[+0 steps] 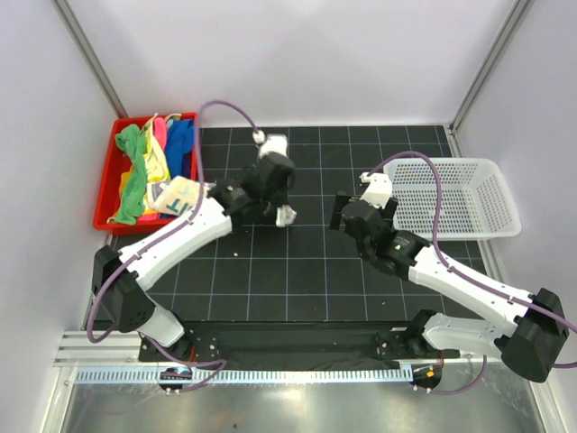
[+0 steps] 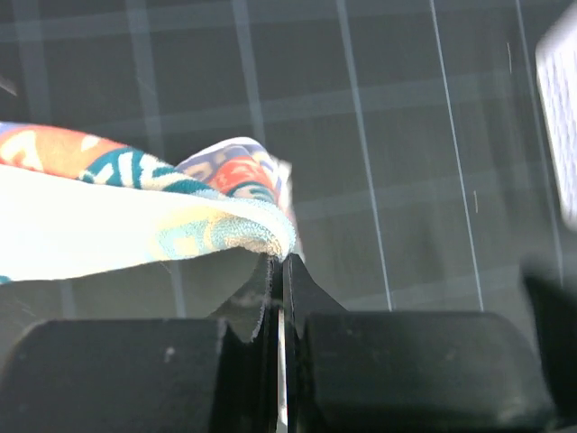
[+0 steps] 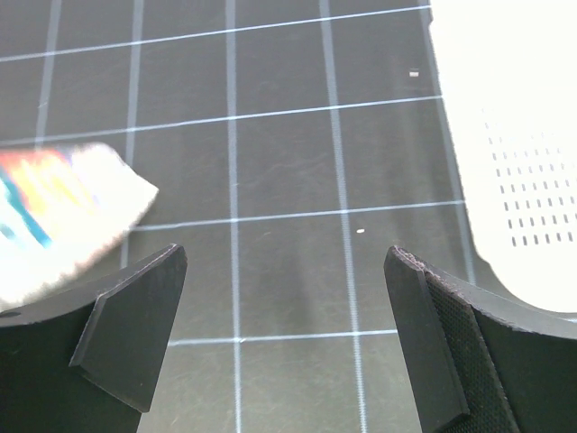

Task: Fold and stack the towels
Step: Move the towel to the center of the board

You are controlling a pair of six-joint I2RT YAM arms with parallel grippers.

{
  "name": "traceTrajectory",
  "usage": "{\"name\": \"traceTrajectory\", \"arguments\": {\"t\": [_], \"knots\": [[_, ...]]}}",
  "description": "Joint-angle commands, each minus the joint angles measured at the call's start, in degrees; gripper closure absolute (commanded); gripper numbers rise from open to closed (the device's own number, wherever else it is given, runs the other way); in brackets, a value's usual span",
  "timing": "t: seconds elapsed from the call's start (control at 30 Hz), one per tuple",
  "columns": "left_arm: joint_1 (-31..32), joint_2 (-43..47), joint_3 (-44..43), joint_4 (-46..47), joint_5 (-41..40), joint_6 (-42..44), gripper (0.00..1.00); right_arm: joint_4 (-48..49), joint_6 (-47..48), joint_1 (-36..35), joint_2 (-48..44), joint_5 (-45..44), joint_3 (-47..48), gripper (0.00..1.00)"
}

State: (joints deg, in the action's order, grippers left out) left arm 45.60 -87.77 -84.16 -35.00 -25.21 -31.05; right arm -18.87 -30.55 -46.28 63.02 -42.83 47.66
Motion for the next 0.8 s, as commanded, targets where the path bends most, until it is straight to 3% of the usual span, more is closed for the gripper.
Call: {"name": "traceTrajectory", "arguments": {"t": [0.0,0.3,0.37,0.4,0.43,0.53,0.63,0.77], "knots": [[8.1,3.3,4.2,2.0,0.4,-3.9,1.00,-0.8,-2.4,1.7,0.1,-4.9,2.2,0.00],[24.0,4.2,10.3,6.4,3.0,-11.2,1.00,-1.2,-4.0,6.0,1.7,-3.9,1.8,0.00],[25.1,4.7,13.1,7.2,2.8,-13.9,0.93,-0.7,-3.7,6.1,2.3,-2.8,1.8,0.00],[25.1,5.1,13.1,7.5,2.1,-14.7,0.90,-0.6,-3.5,6.1,2.6,-2.1,1.8,0.00],[25.1,5.8,15.1,7.4,0.8,-15.4,0.75,-0.2,-3.2,6.2,3.0,-1.5,1.9,0.00],[23.8,8.4,17.4,4.5,-7.3,-17.4,0.51,2.4,-0.9,6.1,4.6,3.9,1.6,0.00],[20.2,11.6,18.8,0.2,-11.5,-21.5,0.44,8.5,2.9,6.2,8.1,14.6,1.8,0.01],[9.3,16.0,22.0,-2.7,-13.2,-24.3,0.43,12.2,8.1,4.3,17.3,25.0,8.8,0.10]]}}
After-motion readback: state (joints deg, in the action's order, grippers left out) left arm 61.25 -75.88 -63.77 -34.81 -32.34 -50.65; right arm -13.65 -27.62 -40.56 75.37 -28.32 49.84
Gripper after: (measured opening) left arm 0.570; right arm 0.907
